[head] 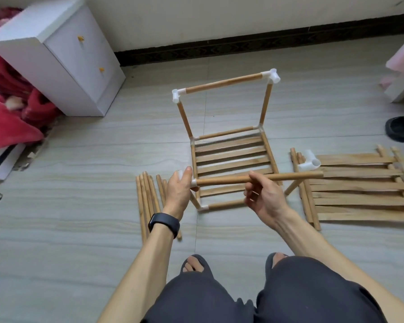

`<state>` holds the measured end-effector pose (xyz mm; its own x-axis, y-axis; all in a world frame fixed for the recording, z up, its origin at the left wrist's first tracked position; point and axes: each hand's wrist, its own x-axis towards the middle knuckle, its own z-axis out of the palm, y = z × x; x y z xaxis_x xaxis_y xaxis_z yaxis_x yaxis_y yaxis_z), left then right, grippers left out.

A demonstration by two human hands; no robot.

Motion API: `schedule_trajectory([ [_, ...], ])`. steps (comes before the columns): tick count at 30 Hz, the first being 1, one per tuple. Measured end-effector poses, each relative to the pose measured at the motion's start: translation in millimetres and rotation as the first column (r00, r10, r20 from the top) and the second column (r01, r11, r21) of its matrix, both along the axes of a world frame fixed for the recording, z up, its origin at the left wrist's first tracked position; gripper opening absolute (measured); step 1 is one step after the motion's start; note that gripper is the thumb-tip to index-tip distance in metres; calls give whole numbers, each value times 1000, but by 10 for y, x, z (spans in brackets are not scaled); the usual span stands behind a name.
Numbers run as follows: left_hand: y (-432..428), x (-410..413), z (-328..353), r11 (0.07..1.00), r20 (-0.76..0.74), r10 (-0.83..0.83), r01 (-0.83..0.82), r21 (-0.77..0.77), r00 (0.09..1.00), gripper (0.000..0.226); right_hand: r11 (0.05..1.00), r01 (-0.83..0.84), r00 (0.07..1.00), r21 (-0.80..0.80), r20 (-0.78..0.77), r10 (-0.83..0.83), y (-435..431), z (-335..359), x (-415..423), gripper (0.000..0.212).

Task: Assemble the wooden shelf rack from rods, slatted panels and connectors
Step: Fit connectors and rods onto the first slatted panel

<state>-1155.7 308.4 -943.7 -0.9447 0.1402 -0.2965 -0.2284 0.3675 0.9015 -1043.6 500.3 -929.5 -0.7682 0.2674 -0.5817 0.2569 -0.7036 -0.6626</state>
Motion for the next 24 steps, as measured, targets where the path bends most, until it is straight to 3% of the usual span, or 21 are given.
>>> schedule_trajectory([
  [7, 62, 75, -4, 995, -33, 98, -98, -3, 995, 36, 1000, 7, 1000, 16, 19, -7, -97, 30, -196, 23],
  [15, 33, -32, 68, 994, 2, -36, 36, -106, 999, 36, 959, -254, 967, 130, 67, 247, -40, 49, -200, 36],
  [20, 48, -21, 184, 965, -86, -70, 46, -257, 994, 34, 966, -191, 977, 174, 126, 170, 138, -128, 214, 47],
  [24, 123, -59, 338, 865, -236, -177, 37, -501, 955, 30, 981, -65, 966, 181, 256, 17, 522, -357, 607, 50],
])
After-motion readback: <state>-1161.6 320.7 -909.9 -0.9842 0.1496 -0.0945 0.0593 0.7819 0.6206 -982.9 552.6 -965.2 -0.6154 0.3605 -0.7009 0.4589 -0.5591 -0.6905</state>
